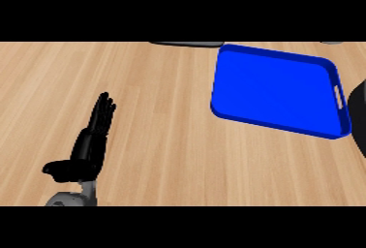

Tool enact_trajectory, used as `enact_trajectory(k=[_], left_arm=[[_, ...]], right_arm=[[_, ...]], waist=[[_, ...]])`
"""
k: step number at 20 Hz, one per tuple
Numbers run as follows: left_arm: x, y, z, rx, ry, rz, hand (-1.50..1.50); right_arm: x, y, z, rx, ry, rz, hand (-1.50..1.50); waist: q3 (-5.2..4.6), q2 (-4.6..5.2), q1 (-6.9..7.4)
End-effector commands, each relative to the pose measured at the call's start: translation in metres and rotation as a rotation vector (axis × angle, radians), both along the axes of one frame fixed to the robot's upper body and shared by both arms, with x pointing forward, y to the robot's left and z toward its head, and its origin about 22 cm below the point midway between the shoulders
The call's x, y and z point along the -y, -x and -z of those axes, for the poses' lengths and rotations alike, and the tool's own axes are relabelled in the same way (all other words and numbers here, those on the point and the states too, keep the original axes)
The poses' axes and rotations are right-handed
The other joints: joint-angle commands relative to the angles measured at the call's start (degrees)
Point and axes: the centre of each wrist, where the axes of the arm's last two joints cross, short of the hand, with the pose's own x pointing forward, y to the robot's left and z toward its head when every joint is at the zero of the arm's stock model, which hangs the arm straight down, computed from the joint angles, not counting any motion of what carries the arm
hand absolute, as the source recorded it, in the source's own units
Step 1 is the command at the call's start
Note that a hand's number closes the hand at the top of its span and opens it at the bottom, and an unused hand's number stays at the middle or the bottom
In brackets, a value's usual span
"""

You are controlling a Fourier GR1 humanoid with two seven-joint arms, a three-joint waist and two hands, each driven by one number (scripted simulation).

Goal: Pick the sweet potato from the tray and place it in the pot

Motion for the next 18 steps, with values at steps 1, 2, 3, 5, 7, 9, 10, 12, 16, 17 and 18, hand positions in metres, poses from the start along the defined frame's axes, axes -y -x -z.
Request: enact_trajectory(k=[1,2,3,5,7,9,10,12,16,17,18], left_arm=[[-0.005,-0.007,0.004,0.004,-0.002,-0.031,0.0],[0.001,0.008,0.006,-0.008,-0.009,-0.04,0.0],[-0.013,0.007,0.004,-0.014,-0.002,-0.039,0.0],[-0.012,0.009,0.001,-0.016,-0.021,-0.049,0.0],[-0.009,0.001,0.001,-0.009,-0.002,-0.05,0.0],[-0.009,0.001,0.012,-0.024,0.013,-0.077,0.0],[-0.018,0.001,-0.005,-0.021,-0.005,-0.064,0.0],[-0.005,0.007,0.004,-0.031,0.009,-0.065,0.0],[-0.006,-0.003,0.006,-0.032,-0.004,-0.056,0.0],[-0.005,0.01,0.006,-0.036,0.004,-0.065,0.0],[-0.008,0.002,0.006,-0.024,0.0,-0.07,0.0]], right_arm=[[0.016,-0.002,0.002,0.119,-0.026,0.176,1.5],[0.001,-0.001,0.037,0.082,-0.025,0.182,1.5],[0.008,-0.001,0.039,0.08,-0.05,0.194,1.5],[0.035,0.005,0.021,0.086,-0.047,0.188,1.5],[0.044,0.011,0.031,0.104,-0.069,0.176,1.5],[0.033,0.014,0.064,0.1,-0.12,0.175,1.5],[0.04,0.012,0.052,0.11,-0.142,0.161,1.5],[0.051,0.023,0.078,0.11,-0.189,0.164,1.5],[0.071,0.036,0.091,0.133,-0.282,0.164,1.5],[0.067,0.042,0.114,0.119,-0.293,0.212,1.5],[0.07,0.038,0.101,0.125,-0.318,0.211,1.5]], waist=[[0.01,-0.28,-1.7],[0.03,-0.97,-2.08],[0.03,-0.85,-1.84],[0.04,-1.1,-2.44],[0.02,-1.2,-3.31],[-0.01,-1.21,-3.74],[0.02,-1.37,-3.44],[0.04,-1.32,-3.53],[0.03,-1.35,-4.14],[0.04,-1.45,-3.76],[0.0,-1.41,-3.92]])
